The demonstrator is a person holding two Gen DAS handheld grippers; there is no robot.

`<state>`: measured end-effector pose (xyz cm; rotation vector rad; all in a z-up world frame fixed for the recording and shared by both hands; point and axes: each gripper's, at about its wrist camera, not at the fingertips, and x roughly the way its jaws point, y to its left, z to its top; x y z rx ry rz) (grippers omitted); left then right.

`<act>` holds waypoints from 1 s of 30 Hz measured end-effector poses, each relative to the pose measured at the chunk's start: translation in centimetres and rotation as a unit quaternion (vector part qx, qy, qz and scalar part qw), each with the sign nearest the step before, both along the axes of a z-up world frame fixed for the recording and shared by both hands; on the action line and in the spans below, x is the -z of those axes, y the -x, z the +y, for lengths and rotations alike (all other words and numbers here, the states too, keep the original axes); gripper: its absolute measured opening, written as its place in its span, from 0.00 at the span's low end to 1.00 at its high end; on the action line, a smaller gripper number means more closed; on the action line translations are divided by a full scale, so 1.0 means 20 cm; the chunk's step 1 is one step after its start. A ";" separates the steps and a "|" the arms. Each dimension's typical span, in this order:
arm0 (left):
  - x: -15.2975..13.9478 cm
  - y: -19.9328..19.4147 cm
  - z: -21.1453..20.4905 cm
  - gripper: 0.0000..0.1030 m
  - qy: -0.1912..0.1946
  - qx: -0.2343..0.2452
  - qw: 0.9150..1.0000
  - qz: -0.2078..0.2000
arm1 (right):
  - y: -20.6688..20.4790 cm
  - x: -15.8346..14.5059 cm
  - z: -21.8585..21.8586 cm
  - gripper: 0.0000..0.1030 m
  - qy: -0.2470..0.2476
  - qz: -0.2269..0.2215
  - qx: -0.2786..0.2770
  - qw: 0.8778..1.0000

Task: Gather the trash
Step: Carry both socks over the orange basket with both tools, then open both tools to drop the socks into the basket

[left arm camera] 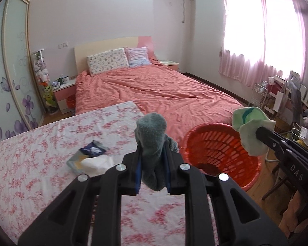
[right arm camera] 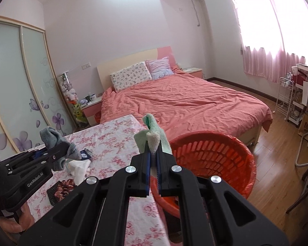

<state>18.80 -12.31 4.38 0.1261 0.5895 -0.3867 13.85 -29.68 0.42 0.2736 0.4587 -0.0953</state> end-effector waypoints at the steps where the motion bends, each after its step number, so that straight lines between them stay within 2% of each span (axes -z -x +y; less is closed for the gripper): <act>1: 0.01 0.00 -0.04 0.18 0.001 0.008 1.000 0.002 | 0.00 0.01 -0.03 0.05 -0.001 0.001 0.005 1.000; 8: 0.06 -0.02 -0.26 0.18 0.006 0.048 0.999 0.014 | 0.01 0.06 -0.16 0.05 -0.010 0.007 0.031 0.999; 16: 0.15 -0.08 -0.46 0.18 0.030 0.096 0.994 0.039 | 0.00 0.11 -0.31 0.05 -0.034 0.009 0.050 0.998; 24: 0.24 -0.15 -0.65 0.20 0.028 0.124 0.990 0.058 | -0.07 0.17 -0.42 0.05 -0.061 0.015 0.058 0.996; 27: 0.30 -0.20 -0.71 0.24 0.022 0.124 0.990 0.069 | -0.10 0.21 -0.46 0.06 -0.077 0.023 0.060 0.995; 30: 0.34 -0.25 -0.73 0.38 0.015 0.115 0.990 0.078 | -0.14 0.25 -0.49 0.08 -0.092 0.031 0.059 0.994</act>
